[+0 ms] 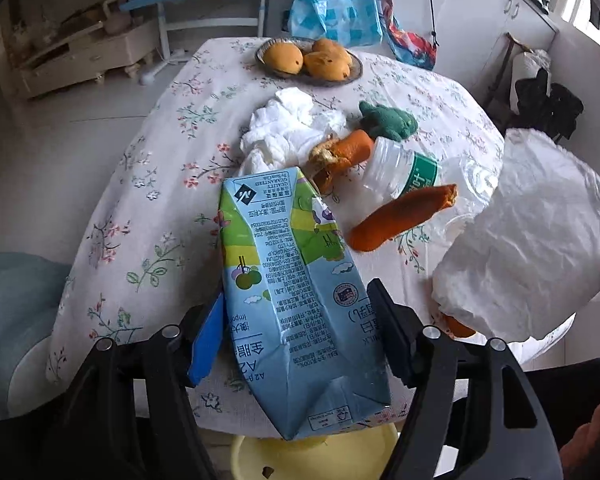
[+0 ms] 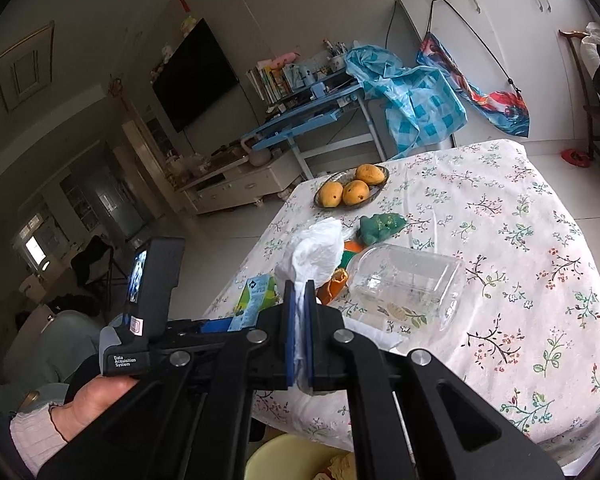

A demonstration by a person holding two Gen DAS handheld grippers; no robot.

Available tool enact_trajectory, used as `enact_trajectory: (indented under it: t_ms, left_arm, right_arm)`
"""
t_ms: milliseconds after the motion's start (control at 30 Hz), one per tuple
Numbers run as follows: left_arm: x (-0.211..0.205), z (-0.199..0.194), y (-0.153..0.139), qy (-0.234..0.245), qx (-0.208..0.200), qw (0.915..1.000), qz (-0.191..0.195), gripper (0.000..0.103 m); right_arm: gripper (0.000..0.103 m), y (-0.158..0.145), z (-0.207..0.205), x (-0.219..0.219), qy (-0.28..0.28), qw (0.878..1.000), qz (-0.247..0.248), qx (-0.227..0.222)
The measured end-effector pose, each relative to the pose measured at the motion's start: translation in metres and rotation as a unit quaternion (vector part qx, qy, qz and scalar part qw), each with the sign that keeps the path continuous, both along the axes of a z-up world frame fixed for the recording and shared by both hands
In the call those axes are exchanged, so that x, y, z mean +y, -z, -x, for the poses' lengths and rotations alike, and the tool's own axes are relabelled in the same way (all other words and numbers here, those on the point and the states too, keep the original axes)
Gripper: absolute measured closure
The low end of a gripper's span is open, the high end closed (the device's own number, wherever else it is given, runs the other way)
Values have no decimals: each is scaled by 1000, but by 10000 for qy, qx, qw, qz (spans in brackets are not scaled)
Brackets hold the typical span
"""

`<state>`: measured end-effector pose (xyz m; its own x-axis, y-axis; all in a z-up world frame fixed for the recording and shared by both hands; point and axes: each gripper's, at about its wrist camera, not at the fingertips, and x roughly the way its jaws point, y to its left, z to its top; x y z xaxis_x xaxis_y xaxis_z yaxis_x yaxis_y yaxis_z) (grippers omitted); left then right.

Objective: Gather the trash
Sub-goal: 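Drop the tissue and the juice carton into the yellow bucket with both grippers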

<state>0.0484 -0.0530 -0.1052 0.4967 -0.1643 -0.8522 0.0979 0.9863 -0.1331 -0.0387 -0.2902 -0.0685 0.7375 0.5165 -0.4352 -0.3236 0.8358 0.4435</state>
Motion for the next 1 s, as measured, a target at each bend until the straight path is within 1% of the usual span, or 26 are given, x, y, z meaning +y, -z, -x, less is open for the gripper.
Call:
enact_trajectory:
  t_ms: [100, 200, 300, 367, 500, 667, 733, 767, 800, 833, 867, 1000]
  left_arm:
    - [8, 13, -15, -51, -264, 9996, 61, 38]
    - [16, 32, -34, -44, -570, 9983, 97, 38]
    - [22, 50, -49, -38, -771, 9970, 91, 38]
    - [26, 61, -54, -43, -837, 9964, 96, 38]
    - [31, 80, -62, -28, -938, 9956, 42, 38]
    - [29, 101, -69, 80, -1024, 9947, -50, 38]
    - [29, 106, -69, 120, -1010, 9948, -62, 38]
    - [30, 109, -69, 132, -994, 9949, -67, 38]
    - [30, 113, -69, 157, -972, 9951, -87, 38]
    - [29, 116, -68, 169, -962, 9952, -102, 38]
    - [29, 119, -68, 184, -941, 9953, -123, 38]
    - [28, 134, -63, 303, -803, 9962, -172, 38]
  right_arm:
    - [98, -2, 6, 0, -24, 10000, -23, -33]
    - [98, 3, 17, 5, -113, 9999, -61, 48]
    - [98, 8, 29, 13, -231, 9996, -84, 152]
    - [98, 11, 38, 20, -326, 9992, -79, 232]
    - [98, 23, 53, 33, -553, 9973, -32, 478]
    - [98, 46, 67, 51, -839, 9912, -15, 1021]
    - [98, 57, 72, 60, -934, 9876, 121, 1254]
    - [96, 60, 73, 63, -968, 9860, 170, 1347]
    - [91, 66, 72, 66, -997, 9832, 274, 1507]
    - [70, 70, 72, 67, -951, 9822, 346, 1583]
    - [51, 72, 73, 65, -870, 9823, 369, 1615]
    - [51, 71, 74, 53, -549, 9856, 272, 1573]
